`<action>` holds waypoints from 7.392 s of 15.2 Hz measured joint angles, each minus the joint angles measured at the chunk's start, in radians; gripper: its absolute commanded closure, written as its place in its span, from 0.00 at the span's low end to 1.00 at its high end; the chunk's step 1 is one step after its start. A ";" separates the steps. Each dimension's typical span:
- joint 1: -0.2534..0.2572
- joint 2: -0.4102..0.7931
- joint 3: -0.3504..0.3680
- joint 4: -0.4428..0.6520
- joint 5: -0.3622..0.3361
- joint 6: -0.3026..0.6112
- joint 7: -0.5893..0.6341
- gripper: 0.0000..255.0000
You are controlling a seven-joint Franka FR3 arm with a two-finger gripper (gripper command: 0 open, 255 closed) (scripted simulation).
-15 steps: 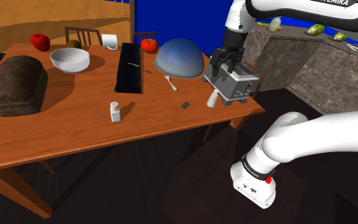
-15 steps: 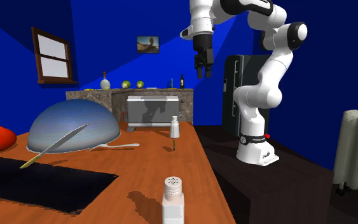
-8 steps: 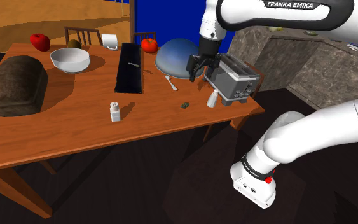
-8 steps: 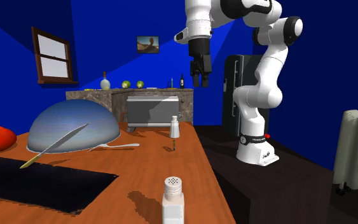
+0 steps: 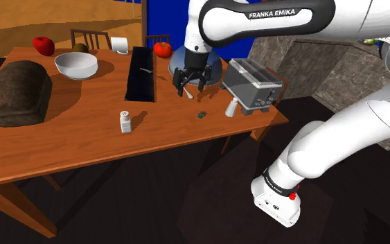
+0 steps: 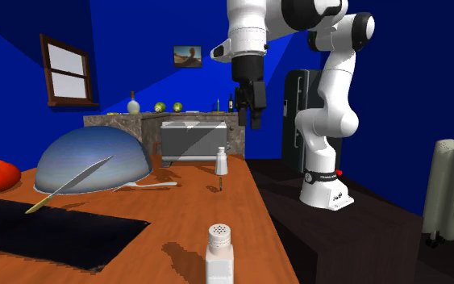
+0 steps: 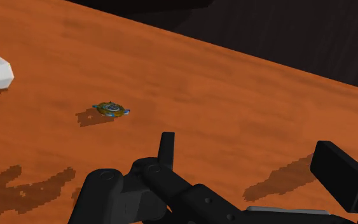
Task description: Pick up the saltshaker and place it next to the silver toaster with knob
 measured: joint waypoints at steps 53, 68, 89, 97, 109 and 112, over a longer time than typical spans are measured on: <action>0.180 0.728 0.124 0.622 -0.266 0.102 0.336 1.00; 0.185 0.693 0.134 0.774 -0.247 -0.081 0.322 1.00; 0.246 0.778 0.134 1.195 -0.275 -0.417 0.315 1.00; 0.330 0.922 0.117 1.553 -0.325 -0.627 0.304 1.00; 0.000 0.315 0.102 0.682 -0.102 -0.339 0.101 1.00; -0.035 0.208 0.064 0.574 -0.067 -0.332 0.027 1.00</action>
